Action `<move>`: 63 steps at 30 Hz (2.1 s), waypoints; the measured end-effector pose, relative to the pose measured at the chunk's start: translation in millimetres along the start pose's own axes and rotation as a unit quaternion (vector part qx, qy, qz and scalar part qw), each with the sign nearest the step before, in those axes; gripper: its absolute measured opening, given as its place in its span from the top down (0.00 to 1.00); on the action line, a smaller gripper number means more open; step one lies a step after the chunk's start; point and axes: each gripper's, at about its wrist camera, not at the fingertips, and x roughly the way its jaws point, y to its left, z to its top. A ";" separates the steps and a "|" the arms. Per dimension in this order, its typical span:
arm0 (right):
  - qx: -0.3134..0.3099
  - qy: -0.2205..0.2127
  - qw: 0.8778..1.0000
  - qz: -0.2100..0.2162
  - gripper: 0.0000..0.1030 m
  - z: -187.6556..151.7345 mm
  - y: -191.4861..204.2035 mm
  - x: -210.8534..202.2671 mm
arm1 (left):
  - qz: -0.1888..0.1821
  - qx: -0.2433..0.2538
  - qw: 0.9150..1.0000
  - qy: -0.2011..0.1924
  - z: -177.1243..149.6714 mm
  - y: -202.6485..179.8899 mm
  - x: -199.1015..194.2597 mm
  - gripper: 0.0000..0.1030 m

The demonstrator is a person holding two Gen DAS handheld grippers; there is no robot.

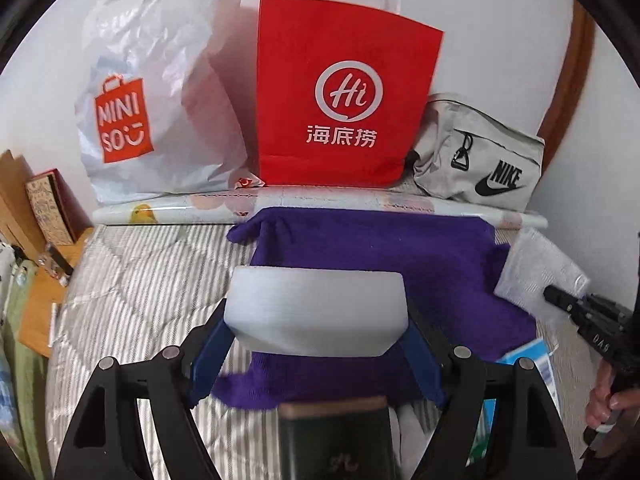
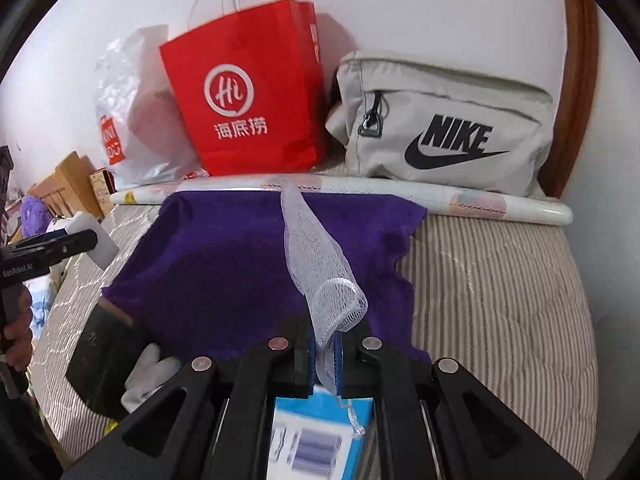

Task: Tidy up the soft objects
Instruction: 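Carry the foam block and mesh bag toward the purple towel with both tools, then release the mesh bag onto the towel with the right tool while the left tool releases the block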

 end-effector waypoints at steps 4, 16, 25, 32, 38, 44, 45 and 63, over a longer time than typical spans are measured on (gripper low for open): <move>-0.005 0.020 1.000 0.010 0.93 11.3 1.4 19.7 | -0.014 -0.012 1.000 0.018 13.6 5.6 26.7 0.24; -0.010 0.085 0.996 0.030 0.92 25.5 -2.2 70.0 | -0.027 0.010 0.996 0.082 38.4 -10.1 103.1 0.24; 0.000 0.111 0.994 0.012 0.90 27.6 -14.8 91.5 | -0.013 0.025 0.993 0.112 46.0 -13.7 137.8 0.24; 0.000 0.131 0.991 0.010 0.84 29.1 -18.3 103.3 | -0.013 0.022 0.992 0.124 46.6 -10.2 147.1 0.22; -0.030 0.130 0.991 -0.001 0.42 24.7 -9.5 99.6 | -0.004 0.019 0.989 0.149 43.4 -12.9 147.8 0.20; -0.028 0.122 0.992 -0.014 0.33 20.9 -9.3 81.6 | 0.001 0.028 0.990 0.136 36.2 -16.1 125.4 0.20; -0.026 0.120 0.992 -0.017 0.33 20.9 -9.5 77.8 | 0.002 0.028 0.991 0.133 36.0 -16.0 120.2 0.20; -0.014 0.060 0.998 0.006 0.27 -3.5 15.2 -10.3 | -0.025 0.004 0.999 0.022 1.0 -13.9 2.8 0.21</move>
